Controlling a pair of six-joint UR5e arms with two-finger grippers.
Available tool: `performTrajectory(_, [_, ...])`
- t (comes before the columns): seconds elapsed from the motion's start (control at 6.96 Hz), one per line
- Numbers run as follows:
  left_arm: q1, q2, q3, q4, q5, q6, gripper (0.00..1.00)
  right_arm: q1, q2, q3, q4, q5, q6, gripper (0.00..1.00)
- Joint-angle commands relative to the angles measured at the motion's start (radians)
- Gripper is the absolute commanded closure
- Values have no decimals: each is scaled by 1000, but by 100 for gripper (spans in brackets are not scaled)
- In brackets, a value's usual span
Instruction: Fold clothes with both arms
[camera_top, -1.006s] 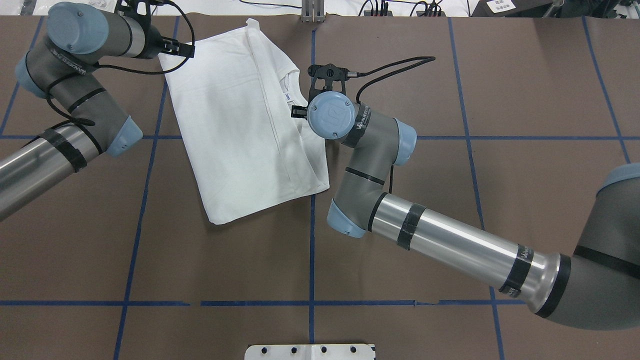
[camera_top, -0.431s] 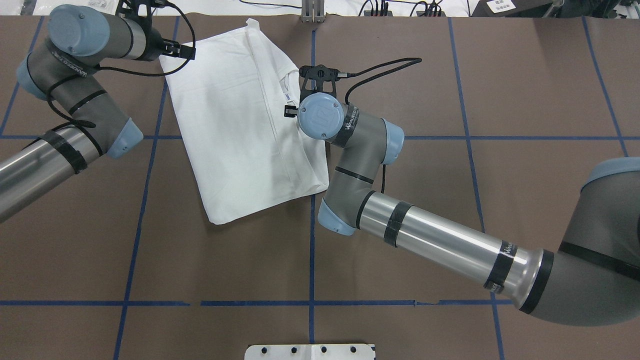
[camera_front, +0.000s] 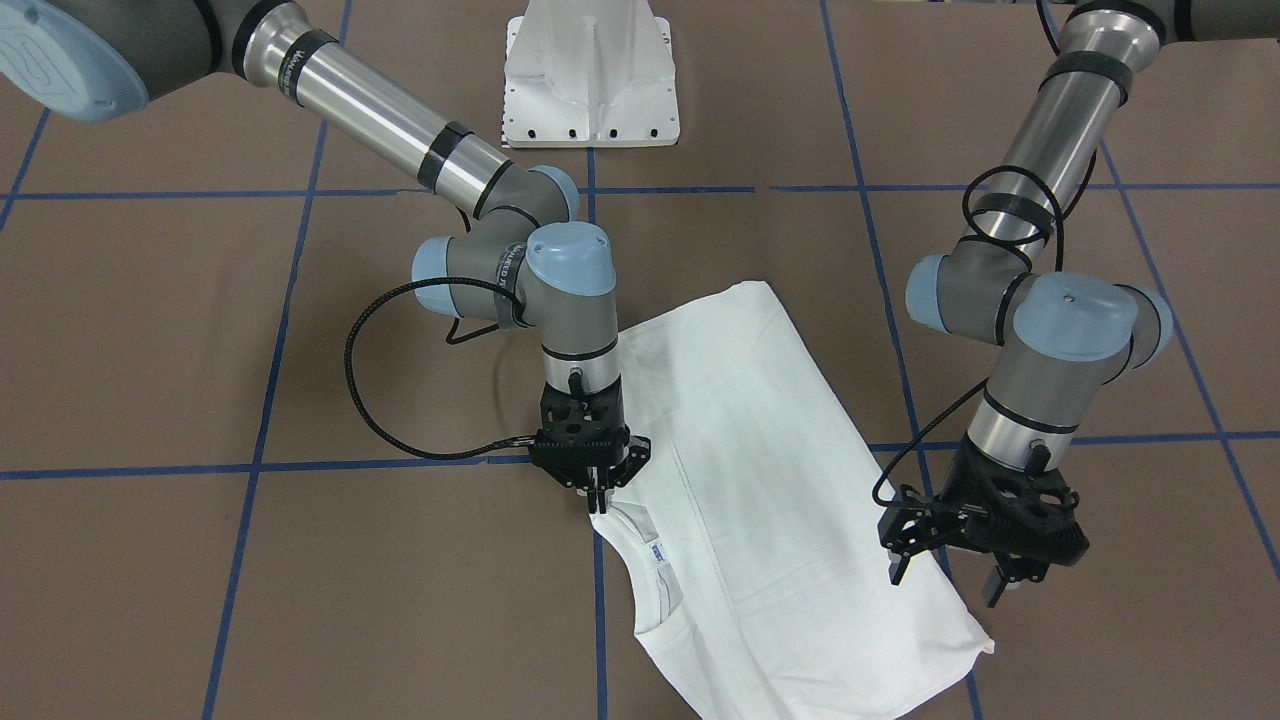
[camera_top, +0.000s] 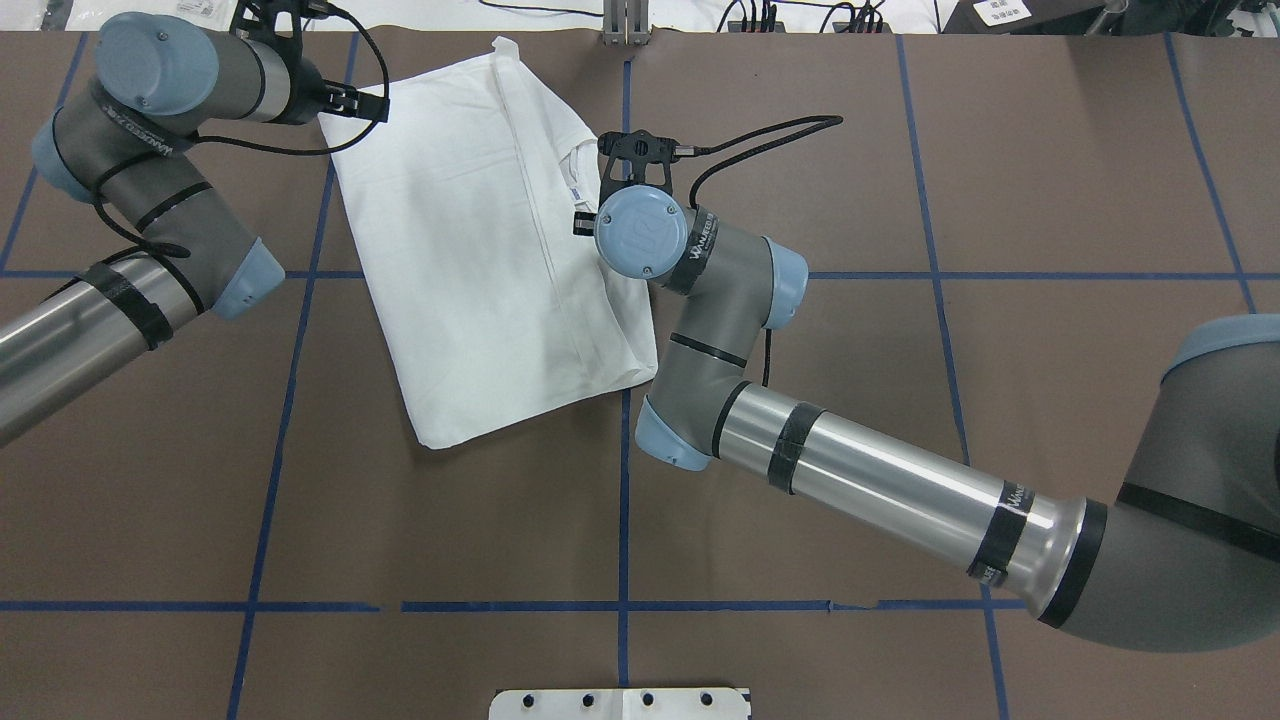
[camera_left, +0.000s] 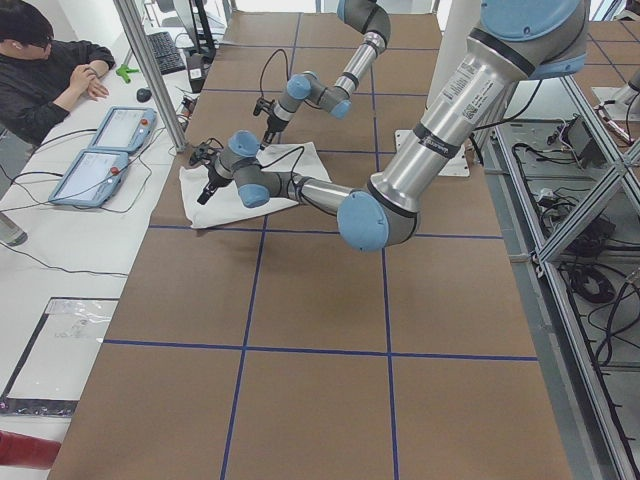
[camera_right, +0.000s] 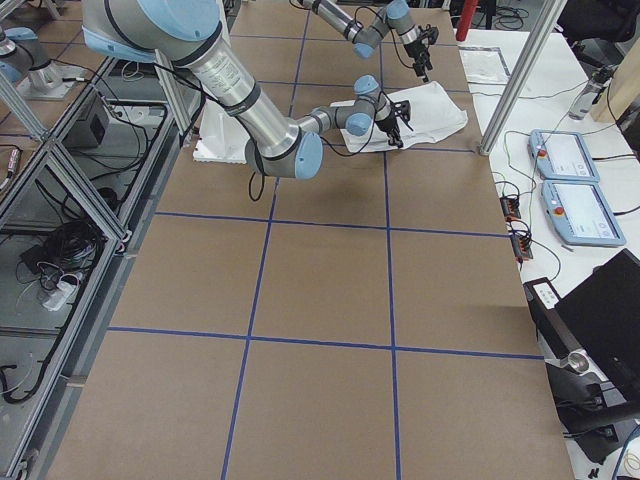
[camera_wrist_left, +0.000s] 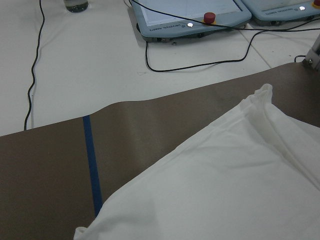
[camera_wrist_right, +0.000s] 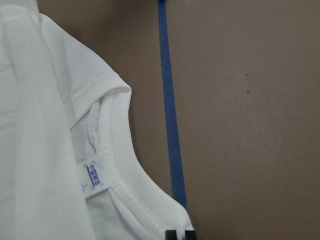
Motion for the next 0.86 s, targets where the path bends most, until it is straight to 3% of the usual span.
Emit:
performTrajectory(0.0, [3,0,0,0,0,-8,0,1,-13,76,-50,7,3,100])
performTrajectory(0.29, [10,0,-5,0,0,-14,0,-41,-188,386,-208,1,10,100])
performTrajectory(0.58, [12,0,-5,0,0,-14,0,-119,-464,695,-211,-48,19,100])
performTrajectory(0.72, [12,2,-5,0,0,-14,0,-126,-546,774,-211,-50,17,100])
